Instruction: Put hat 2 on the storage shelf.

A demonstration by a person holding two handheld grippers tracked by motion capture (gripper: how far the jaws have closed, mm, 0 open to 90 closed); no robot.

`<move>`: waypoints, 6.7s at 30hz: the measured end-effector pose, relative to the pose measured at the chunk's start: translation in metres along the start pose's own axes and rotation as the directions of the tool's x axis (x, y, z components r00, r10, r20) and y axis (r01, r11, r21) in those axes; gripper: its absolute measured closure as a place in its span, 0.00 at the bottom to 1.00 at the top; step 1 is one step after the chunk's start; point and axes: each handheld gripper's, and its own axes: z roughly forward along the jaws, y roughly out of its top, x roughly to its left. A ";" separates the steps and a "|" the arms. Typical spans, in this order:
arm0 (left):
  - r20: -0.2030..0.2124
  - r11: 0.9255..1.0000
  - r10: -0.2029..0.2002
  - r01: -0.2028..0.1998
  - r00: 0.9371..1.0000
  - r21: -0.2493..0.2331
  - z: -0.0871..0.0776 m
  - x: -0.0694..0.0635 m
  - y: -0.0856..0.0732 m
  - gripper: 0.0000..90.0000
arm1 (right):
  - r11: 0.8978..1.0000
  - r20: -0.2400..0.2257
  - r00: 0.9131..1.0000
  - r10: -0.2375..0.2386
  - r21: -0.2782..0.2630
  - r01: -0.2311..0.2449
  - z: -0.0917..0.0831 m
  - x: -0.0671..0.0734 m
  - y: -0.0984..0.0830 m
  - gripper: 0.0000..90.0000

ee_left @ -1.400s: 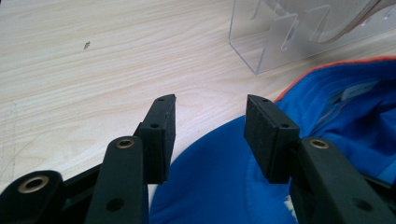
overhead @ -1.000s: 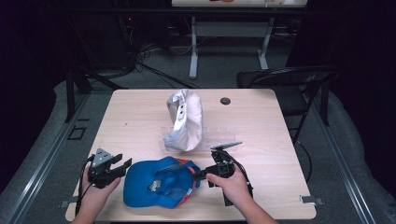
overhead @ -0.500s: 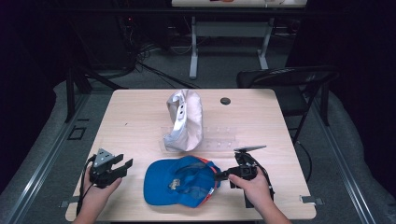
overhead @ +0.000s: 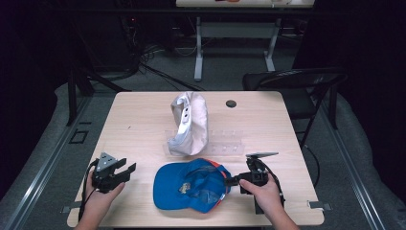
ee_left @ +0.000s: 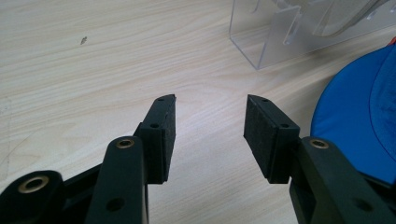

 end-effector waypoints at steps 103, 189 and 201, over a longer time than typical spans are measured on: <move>0.001 1.000 -0.001 0.001 1.000 -0.004 0.001 -0.003 0.000 0.59 | 0.994 -0.211 0.977 -0.012 -0.105 -0.010 -0.131 0.088 0.055 0.86; 0.005 1.000 -0.008 0.008 1.000 -0.004 0.001 0.003 -0.001 0.57 | 0.943 -0.067 0.997 0.047 -0.325 -0.066 -0.190 0.109 0.172 0.86; 0.005 1.000 -0.003 0.003 1.000 -0.003 0.001 0.004 -0.001 0.57 | 0.963 -0.062 0.998 0.001 -0.268 -0.018 -0.163 0.123 0.172 0.86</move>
